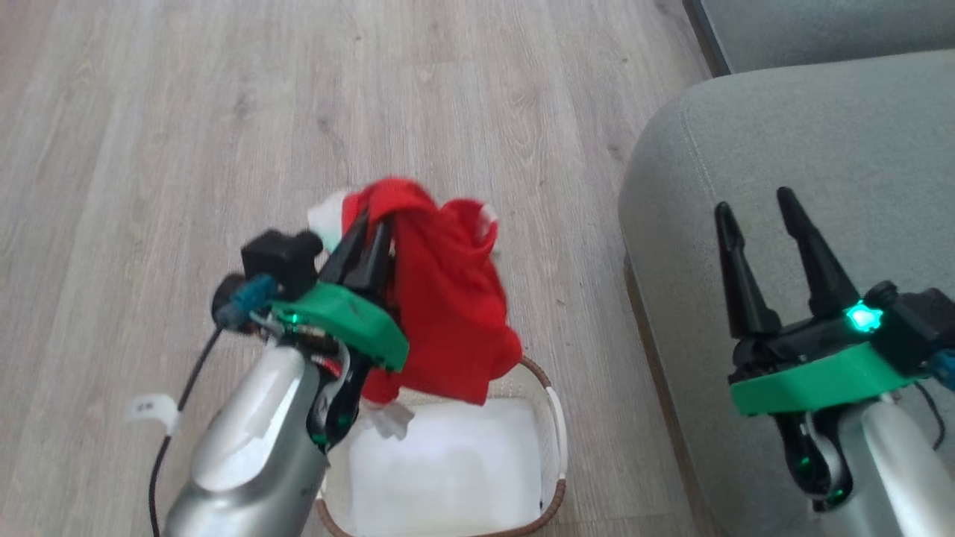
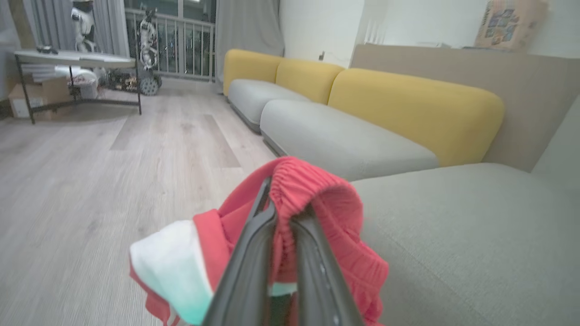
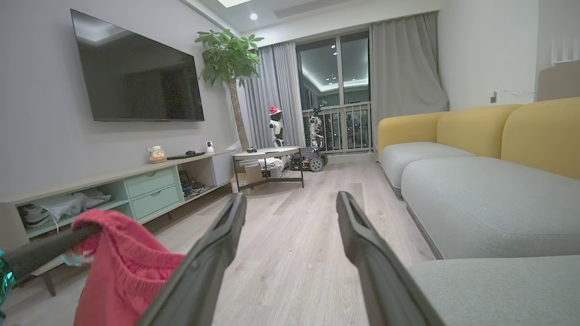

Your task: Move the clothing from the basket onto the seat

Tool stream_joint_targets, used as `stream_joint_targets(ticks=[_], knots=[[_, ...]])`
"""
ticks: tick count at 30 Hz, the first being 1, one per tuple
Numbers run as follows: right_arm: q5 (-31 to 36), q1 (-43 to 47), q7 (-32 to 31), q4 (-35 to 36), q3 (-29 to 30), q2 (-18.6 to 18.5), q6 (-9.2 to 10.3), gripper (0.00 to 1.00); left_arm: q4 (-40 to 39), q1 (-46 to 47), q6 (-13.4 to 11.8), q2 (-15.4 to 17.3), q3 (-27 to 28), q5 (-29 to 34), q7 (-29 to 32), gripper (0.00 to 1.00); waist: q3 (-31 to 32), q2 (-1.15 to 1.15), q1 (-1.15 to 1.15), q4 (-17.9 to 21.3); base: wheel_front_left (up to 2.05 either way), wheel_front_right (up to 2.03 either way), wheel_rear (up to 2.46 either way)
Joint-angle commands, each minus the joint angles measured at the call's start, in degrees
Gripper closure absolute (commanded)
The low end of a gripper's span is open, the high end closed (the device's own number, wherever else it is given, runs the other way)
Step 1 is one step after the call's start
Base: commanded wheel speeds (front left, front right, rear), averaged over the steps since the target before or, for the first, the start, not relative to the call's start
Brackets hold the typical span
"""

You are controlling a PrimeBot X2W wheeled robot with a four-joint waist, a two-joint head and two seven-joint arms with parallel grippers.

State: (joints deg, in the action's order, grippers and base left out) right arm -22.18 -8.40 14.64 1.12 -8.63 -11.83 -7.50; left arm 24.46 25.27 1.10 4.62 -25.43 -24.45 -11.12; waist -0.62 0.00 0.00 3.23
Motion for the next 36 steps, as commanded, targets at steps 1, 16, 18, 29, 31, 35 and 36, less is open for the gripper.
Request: stream_joint_targets(ticks=[1, 16, 18, 29, 31, 35, 36], knots=[[0.5, -0.5, 0.4, 1.7, -1.5, -0.1, 0.01, 0.0, -5.0, 2.1, -0.6, 1.6, 1.9, 0.3, 0.6, 1.0, 0.2, 0.0, 0.0, -0.2, 0.0, 0.0, 0.0], [-1.0, 0.1, 0.4, 2.3, -7.7, -2.1, 0.01, 0.0, -21.5, 2.8, -3.2, 3.1, 0.5, 0.6, 8.8, 1.0, 0.1, 0.0, 0.0, -0.7, 0.0, 0.0, 0.0], [-1.9, -0.1, 0.4, 2.6, -9.8, -3.2, 0.01, 0.0, -21.8, 2.7, -3.4, 3.1, 0.5, 0.5, 9.0, 1.0, 0.0, 0.0, 0.0, -0.7, 0.0, 0.0, 0.0], [-4.3, -3.3, 0.4, 0.7, -23.5, -7.2, 0.01, 0.0, -21.2, 3.4, -3.2, 2.8, -0.5, -0.1, 9.3, 1.0, -0.2, 0.0, 0.0, -1.5, 0.0, 0.0, 0.0], [-3.8, -4.4, 0.4, -1.5, -25.4, -7.5, 0.01, 0.0, -20.9, 3.7, -3.1, 2.4, -0.8, -0.2, 9.2, 1.0, -0.2, 0.0, 0.0, -1.9, 0.0, 0.0, 0.0], [-3.6, -6.3, 0.4, -5.1, -27.3, -6.7, 0.01, 0.0, -20.7, 4.1, -3.0, 1.9, -1.4, -0.3, 9.0, 1.0, 0.0, 0.0, 0.0, -2.4, 0.0, 0.0, 0.0], [-3.6, -7.1, 0.4, -6.3, -27.8, -6.3, 0.01, 0.0, -20.6, 4.1, -2.9, 1.8, -1.7, -0.4, 9.0, 1.0, 0.1, 0.0, 0.0, -2.6, 0.0, 0.0, 0.0]])
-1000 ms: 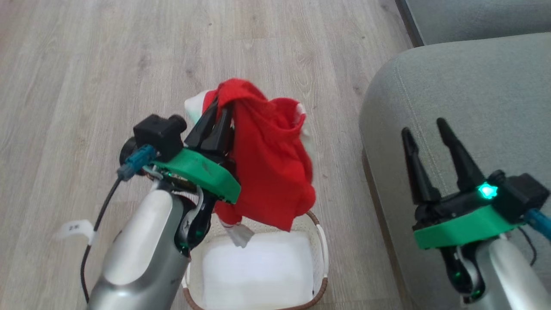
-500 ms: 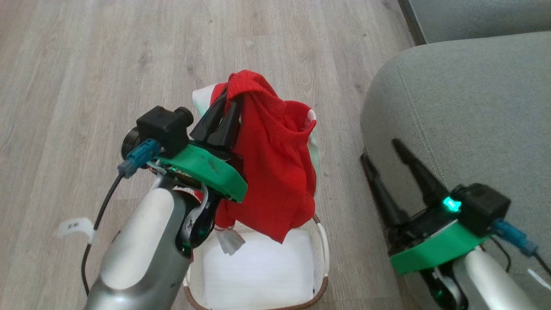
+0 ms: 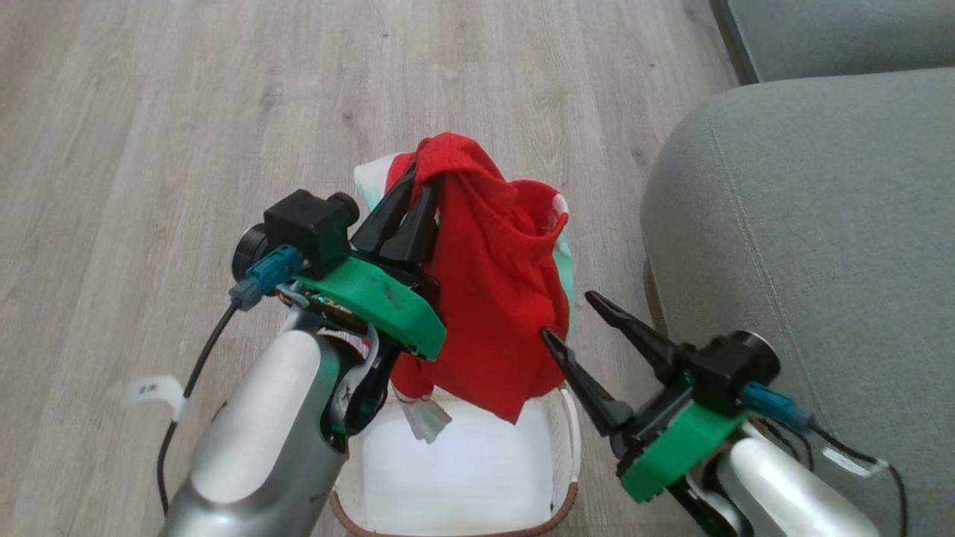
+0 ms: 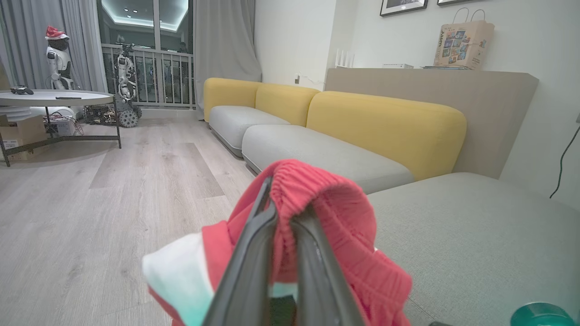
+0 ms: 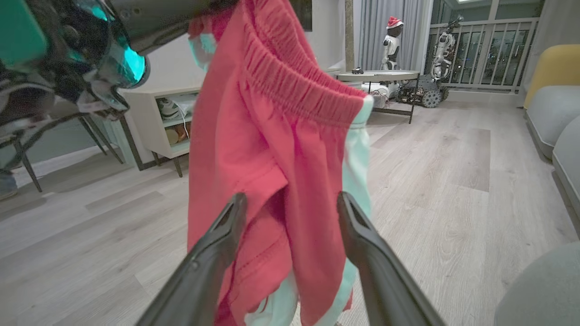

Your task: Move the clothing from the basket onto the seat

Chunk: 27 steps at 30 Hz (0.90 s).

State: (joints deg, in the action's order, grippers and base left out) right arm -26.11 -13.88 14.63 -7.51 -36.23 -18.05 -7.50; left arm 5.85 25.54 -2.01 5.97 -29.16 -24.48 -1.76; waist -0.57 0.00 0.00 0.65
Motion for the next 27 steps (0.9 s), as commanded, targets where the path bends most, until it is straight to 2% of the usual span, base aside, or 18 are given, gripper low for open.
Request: stream_joint_targets(ticks=[1, 10, 20, 21, 22, 23, 27], knots=[[0.2, -2.4, 0.4, 1.2, -0.7, 0.5, 0.01, 0.0, -2.0, 3.9, 0.3, 0.4, 1.9, -0.4, -0.3, 1.0, 0.1, 0.0, 0.0, -0.2, 0.0, 0.0, 0.0], [-3.0, -10.0, 0.4, -9.9, -7.8, 3.3, 0.01, 0.0, -1.4, 3.7, 1.2, -1.1, -1.5, -1.3, -0.1, 1.0, 0.9, 0.0, 0.0, -3.1, 0.0, 0.0, 0.0], [-4.1, -15.1, 0.4, -18.3, -7.6, 7.4, 0.01, 0.01, -0.4, 4.0, 1.7, -2.2, -5.3, -2.6, 0.3, 1.0, 1.4, 0.0, 0.0, -5.5, 0.0, 0.0, 0.0], [-4.2, -15.4, 0.4, -18.6, -7.5, 7.6, 0.01, 0.32, -0.4, 4.0, 1.7, -2.3, -5.5, -2.7, 0.3, 1.0, 1.3, 0.0, 0.0, -5.6, 0.0, 0.0, 0.0], [-4.3, -15.6, 0.4, -18.9, -7.4, 7.7, 0.01, 0.73, -0.3, 4.1, 1.7, -2.3, -5.7, -2.8, 0.2, 1.0, 1.3, 0.0, 0.0, -5.6, 0.0, 0.0, 0.0], [-4.4, -15.8, 0.4, -19.0, -7.3, 7.8, 0.01, 1.0, -0.2, 4.1, 1.6, -2.4, -5.8, -2.9, 0.2, 1.0, 1.2, 0.0, 0.0, -5.7, 0.0, 0.0, 0.0], [-4.4, -16.3, 0.4, -18.2, -6.6, 7.7, 0.01, 1.0, 0.5, 4.1, 1.1, -2.2, -5.5, -3.1, -0.1, 1.0, 0.9, 0.0, 0.0, -5.5, 0.0, 0.0, 0.0]])
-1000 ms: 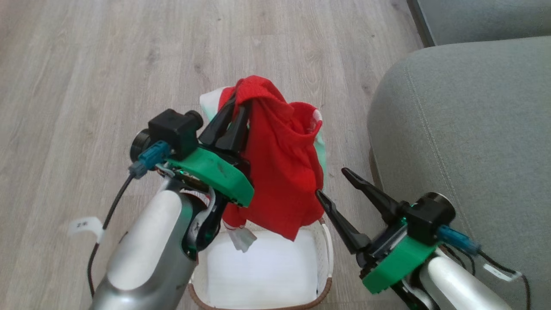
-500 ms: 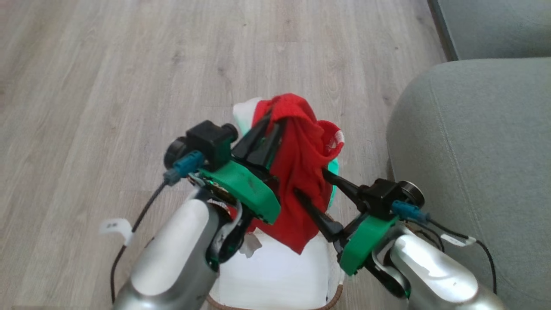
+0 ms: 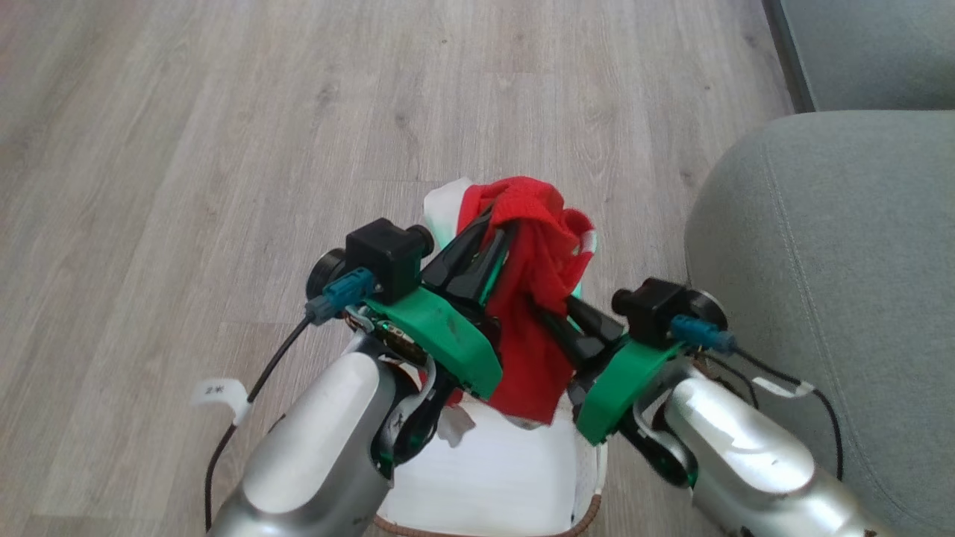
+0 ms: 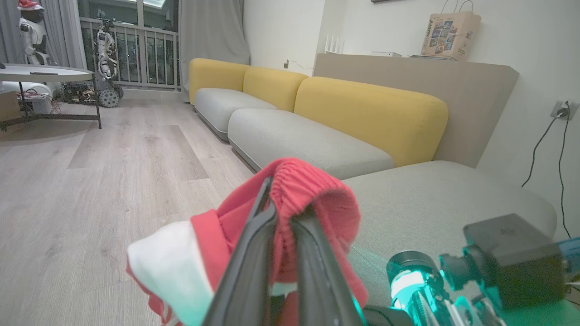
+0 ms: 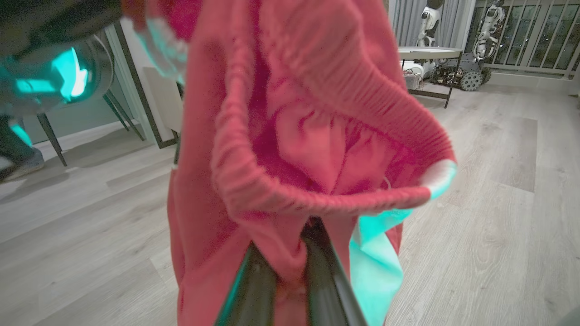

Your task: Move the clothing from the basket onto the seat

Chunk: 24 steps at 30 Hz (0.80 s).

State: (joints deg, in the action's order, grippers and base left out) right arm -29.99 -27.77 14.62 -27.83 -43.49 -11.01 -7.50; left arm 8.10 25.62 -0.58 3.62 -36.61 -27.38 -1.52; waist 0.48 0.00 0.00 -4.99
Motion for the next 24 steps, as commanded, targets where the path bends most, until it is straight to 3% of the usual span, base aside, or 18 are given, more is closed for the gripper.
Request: stream_joint_targets(ticks=[1, 15, 17, 18, 19, 24], knots=[[-0.4, -2.3, 0.4, 2.6, 1.3, 0.5, 0.01, 1.0, -1.5, 4.0, -0.5, 0.3, 2.1, -0.2, -0.5, 1.0, -0.2, 0.0, 0.0, 0.3, 0.0, 0.0, 0.0], [1.1, 0.2, 0.4, 9.4, 8.1, -2.0, 0.01, 1.0, 0.5, 1.4, -2.3, 2.8, 4.3, -1.0, -2.4, 1.0, -0.5, 0.0, 0.0, 2.4, 0.0, 0.0, 0.0], [1.6, 0.5, 0.4, 10.6, 9.0, -2.5, 0.01, 1.0, 0.5, 0.8, -2.5, 3.1, 4.4, -1.1, -2.4, 0.6, -0.5, 0.0, 0.0, 2.6, 0.0, 0.0, 0.0], [1.8, 0.7, 0.4, 11.3, 9.5, -2.7, 0.01, 1.0, 0.5, 0.5, -2.5, 3.2, 4.3, -1.3, -2.4, 0.13, -0.4, 0.0, 0.0, 2.7, 0.0, 0.0, 0.0], [2.0, 0.8, 0.4, 11.9, 10.0, -2.9, 0.01, 1.0, 0.5, 0.3, -2.5, 3.2, 4.3, -1.4, -2.4, 0.0, -0.4, 0.0, 0.0, 2.8, 0.0, 0.0, 0.0], [3.3, 1.0, 0.4, 15.3, 13.0, -4.5, 0.01, 1.0, 0.4, -1.0, -2.7, 3.6, 3.7, -1.3, -2.6, 0.0, -0.4, 0.0, 0.0, 3.9, 0.0, 0.0, 0.0]])
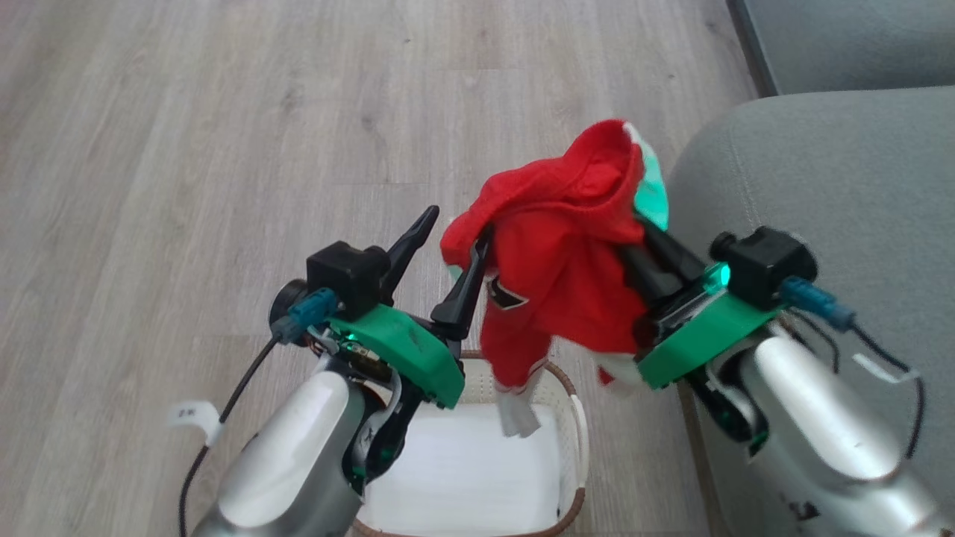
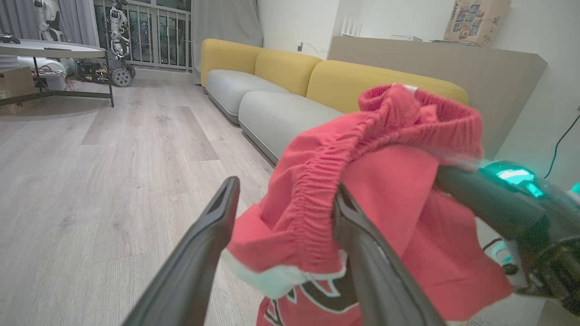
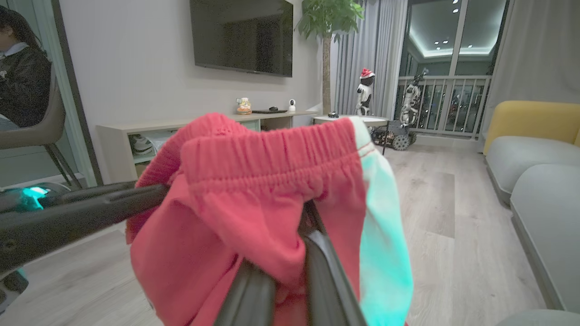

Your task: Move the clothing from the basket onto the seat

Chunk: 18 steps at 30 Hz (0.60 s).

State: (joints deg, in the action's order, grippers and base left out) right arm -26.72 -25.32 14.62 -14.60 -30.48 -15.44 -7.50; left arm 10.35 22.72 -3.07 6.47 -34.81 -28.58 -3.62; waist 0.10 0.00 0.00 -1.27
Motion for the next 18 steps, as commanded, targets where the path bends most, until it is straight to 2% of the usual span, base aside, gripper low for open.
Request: stream_joint_targets(ticks=[1, 8, 18], knots=[[0.2, -1.4, 0.4, 2.6, 0.6, -0.5, 0.01, 1.0, -1.9, 1.7, -0.2, 0.8, 1.7, -0.1, -0.5, 0.0, 0.0, 0.0, 0.0, 0.4, 0.0, 0.0, 0.0], [0.4, -1.3, 0.4, 6.3, 4.9, -3.0, 0.01, 1.0, -1.9, 0.9, 0.4, 0.5, 0.2, 0.1, -1.5, 0.0, -0.1, 0.0, 0.0, 3.8, 0.0, 0.0, 0.0], [1.2, -0.8, 0.4, 11.6, 9.7, -7.6, 0.01, 1.0, -1.0, 2.0, 1.0, 0.4, -2.3, 2.6, -4.1, 0.0, -0.8, 0.0, 0.0, 11.0, 0.0, 0.0, 0.0]])
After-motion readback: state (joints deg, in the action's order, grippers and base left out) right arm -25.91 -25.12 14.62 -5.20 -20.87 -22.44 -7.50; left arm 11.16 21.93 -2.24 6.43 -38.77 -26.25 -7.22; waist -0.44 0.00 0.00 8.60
